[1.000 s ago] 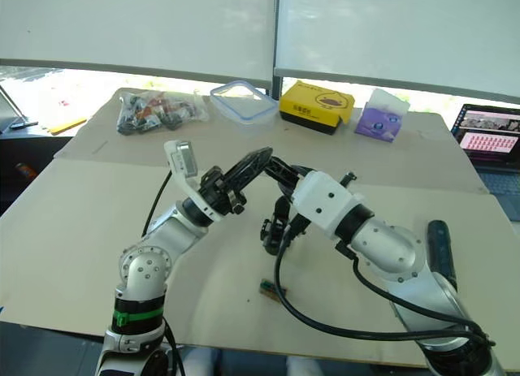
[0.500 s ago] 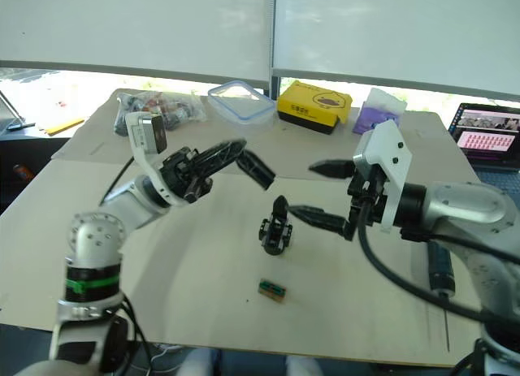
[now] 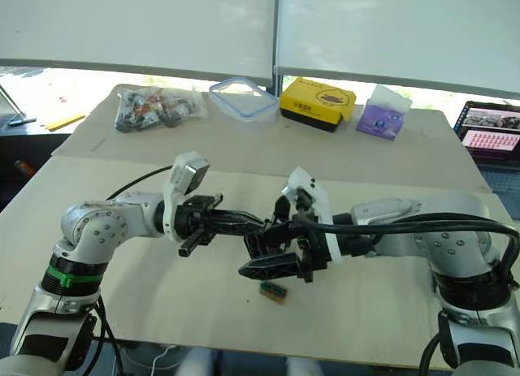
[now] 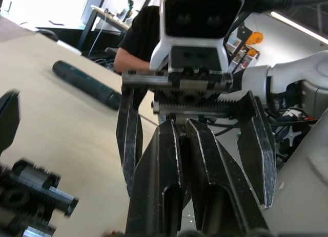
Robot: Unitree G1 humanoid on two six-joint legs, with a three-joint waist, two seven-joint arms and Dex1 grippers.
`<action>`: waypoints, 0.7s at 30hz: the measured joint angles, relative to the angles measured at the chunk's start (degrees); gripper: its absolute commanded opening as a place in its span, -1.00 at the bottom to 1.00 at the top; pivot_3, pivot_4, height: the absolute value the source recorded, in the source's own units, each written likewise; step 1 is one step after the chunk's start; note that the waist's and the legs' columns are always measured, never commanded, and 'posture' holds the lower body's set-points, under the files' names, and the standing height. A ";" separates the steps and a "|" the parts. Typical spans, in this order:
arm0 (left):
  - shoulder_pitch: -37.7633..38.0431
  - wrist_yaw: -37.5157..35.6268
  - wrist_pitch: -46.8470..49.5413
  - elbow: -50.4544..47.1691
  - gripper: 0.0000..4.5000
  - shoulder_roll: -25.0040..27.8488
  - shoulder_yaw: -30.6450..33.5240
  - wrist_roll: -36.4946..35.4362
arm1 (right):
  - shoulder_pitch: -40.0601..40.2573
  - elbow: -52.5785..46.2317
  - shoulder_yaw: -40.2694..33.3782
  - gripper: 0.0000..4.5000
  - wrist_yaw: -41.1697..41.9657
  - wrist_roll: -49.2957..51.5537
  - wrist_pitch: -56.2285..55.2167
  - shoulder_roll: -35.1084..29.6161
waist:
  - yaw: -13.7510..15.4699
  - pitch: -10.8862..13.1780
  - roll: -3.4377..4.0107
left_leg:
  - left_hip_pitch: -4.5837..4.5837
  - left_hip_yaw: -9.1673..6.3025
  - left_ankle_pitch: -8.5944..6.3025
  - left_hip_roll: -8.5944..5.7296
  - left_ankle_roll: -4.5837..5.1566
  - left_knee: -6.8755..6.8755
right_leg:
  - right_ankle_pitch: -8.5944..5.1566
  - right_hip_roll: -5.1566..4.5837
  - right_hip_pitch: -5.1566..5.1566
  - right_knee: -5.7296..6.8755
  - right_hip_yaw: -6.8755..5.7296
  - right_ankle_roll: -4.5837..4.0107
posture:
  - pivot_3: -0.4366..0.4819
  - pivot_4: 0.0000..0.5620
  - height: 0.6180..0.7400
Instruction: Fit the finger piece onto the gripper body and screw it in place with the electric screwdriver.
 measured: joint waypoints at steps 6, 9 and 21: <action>0.50 -1.72 0.04 -0.93 -1.00 0.15 -0.01 0.87 | -1.14 0.83 2.39 0.76 -1.24 1.58 1.04 0.04 | 0.00 0.00 0.00 | -0.05 0.00 0.02 0.00 0.02 0.01 | -0.13 0.04 -0.36 0.59 0.00 -0.10 | -0.05 -0.47 1.00; 0.57 -1.71 0.04 -0.93 -1.00 -0.05 -0.02 1.77 | -1.15 1.26 3.09 0.32 -1.27 1.62 1.06 0.04 | -0.17 0.00 0.00 | -0.04 0.00 0.03 0.00 0.04 0.02 | -0.14 0.05 -0.37 0.62 0.00 -0.09 | -0.05 -0.47 1.00; 1.69 -2.78 0.38 -1.75 -1.00 0.39 0.01 2.21 | -1.19 -0.04 3.74 -0.83 -1.11 0.92 1.15 -0.35 | -0.09 0.00 0.00 | -0.05 0.00 0.03 0.00 0.04 0.03 | -0.16 0.05 -0.36 0.63 0.00 -0.08 | -0.05 -0.47 1.00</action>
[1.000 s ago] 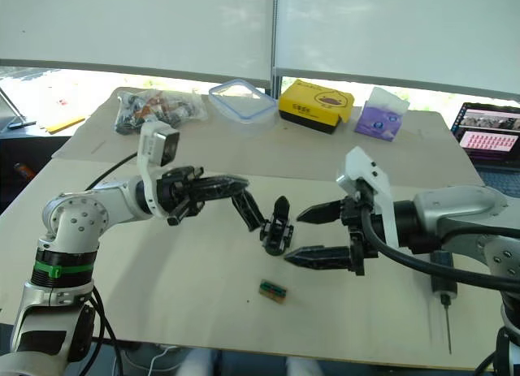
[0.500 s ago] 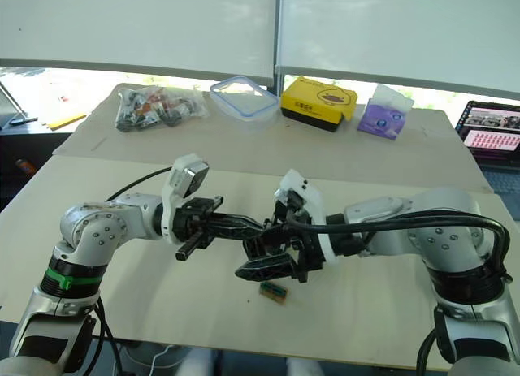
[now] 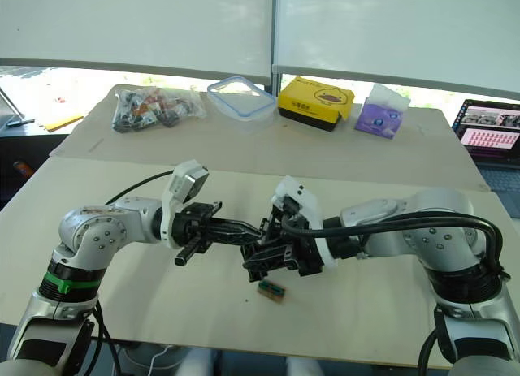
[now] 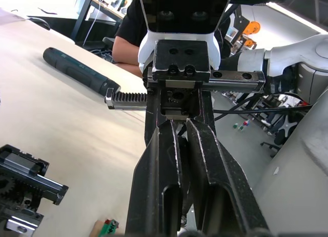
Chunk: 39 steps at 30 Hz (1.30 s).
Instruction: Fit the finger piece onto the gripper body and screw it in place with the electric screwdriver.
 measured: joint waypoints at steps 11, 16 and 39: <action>7.74 -7.88 -22.74 4.65 0.95 7.16 5.66 13.59 | 12.33 -3.26 -8.79 -0.83 9.12 -6.03 -7.98 -5.03 | 0.20 0.01 0.02 | 0.03 0.01 0.00 0.00 0.00 0.00 | -0.04 -0.01 0.04 -0.04 -0.01 -0.08 | -0.05 -0.47 1.00; 9.66 -14.27 -44.48 18.75 1.00 7.84 2.67 28.24 | 23.05 -5.66 -16.07 -0.83 17.89 -14.03 -20.34 -4.41 | 0.55 0.01 0.02 | 0.02 0.04 0.00 -0.01 0.00 0.03 | -0.18 -0.04 0.13 -0.14 -0.01 -0.25 | -0.05 -0.47 1.00; -6.54 -11.19 -66.93 55.48 1.00 -18.87 -7.83 47.60 | 32.51 -1.89 -12.71 -0.83 33.76 -42.26 -56.27 5.92 | 0.31 0.00 0.04 | 0.01 -0.11 0.04 -0.06 0.01 0.21 | -0.03 0.04 0.23 0.13 -0.01 0.20 | -0.05 -0.47 1.00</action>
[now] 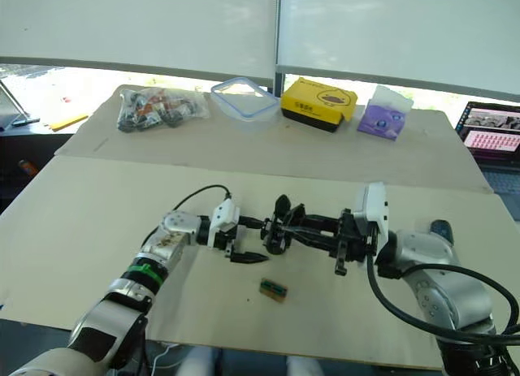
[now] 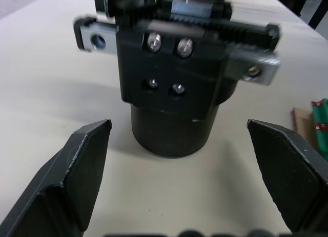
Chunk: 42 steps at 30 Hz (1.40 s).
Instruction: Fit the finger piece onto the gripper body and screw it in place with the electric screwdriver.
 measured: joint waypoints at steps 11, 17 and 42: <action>-3.32 0.90 -4.22 7.17 0.41 -3.51 0.40 1.92 | 1.41 -1.51 0.65 -0.83 -1.07 -0.01 0.04 -0.25 | 0.00 0.00 0.00 | 0.07 -0.03 0.00 -0.01 0.00 0.01 | 0.00 0.01 0.12 0.00 -0.01 0.01 | -0.05 -0.47 1.00; -3.75 0.75 -4.98 8.46 0.03 -3.73 0.71 2.41 | 1.55 -1.88 1.56 -0.83 -1.27 -1.11 0.06 -0.49 | -0.07 0.00 0.01 | 0.27 -0.11 0.00 -0.01 0.00 0.08 | -0.03 0.01 0.39 -0.01 -0.08 0.07 | -0.05 -0.47 1.00; -1.54 0.67 -3.95 3.78 0.03 -3.04 0.01 3.96 | -9.25 11.21 14.57 -0.83 -0.57 -18.02 -2.41 3.32 | -0.14 -0.02 0.04 | 0.30 -0.55 0.00 -0.01 0.00 0.10 | -0.06 0.01 0.66 -0.02 -0.58 -0.02 | -0.05 -0.47 1.00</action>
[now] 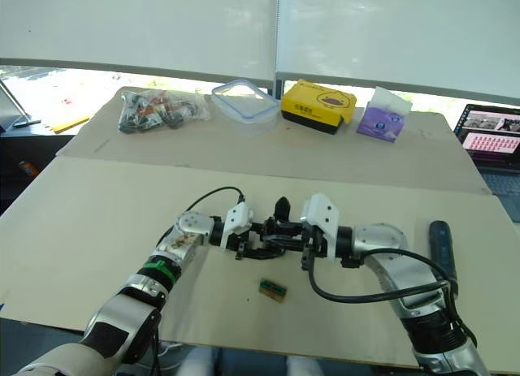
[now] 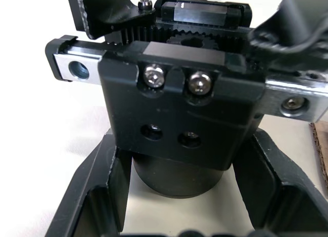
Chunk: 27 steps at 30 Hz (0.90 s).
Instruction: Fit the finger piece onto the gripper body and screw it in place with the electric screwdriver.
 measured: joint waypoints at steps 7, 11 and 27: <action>0.07 0.02 0.85 -0.53 0.03 0.13 -0.19 0.13 | 0.38 -0.57 -0.01 -0.83 -0.72 0.02 1.31 -0.06 | -0.07 -0.03 0.05 | 0.01 -0.27 0.00 0.00 0.00 0.00 | -0.04 0.01 0.11 0.00 -0.27 -0.06 | -0.05 -0.47 1.00; 0.11 0.06 0.91 -0.65 0.03 0.14 -0.21 0.22 | 0.59 -1.43 -0.19 -0.83 -1.08 0.33 2.91 -0.24 | -0.08 -0.05 0.08 | 0.01 -0.33 0.00 0.00 -0.01 0.00 | -0.05 0.01 0.15 0.01 -0.34 -0.08 | -0.05 -0.47 1.00; 1.42 0.11 1.22 -2.37 0.03 0.22 -0.42 0.20 | 1.33 -4.18 -0.11 -0.83 -2.19 1.14 6.83 -0.91 | 0.00 -0.13 0.22 | 0.02 -0.42 0.00 -0.01 -0.01 0.00 | -0.07 0.01 0.21 0.00 -0.42 -0.10 | -0.05 -0.47 1.00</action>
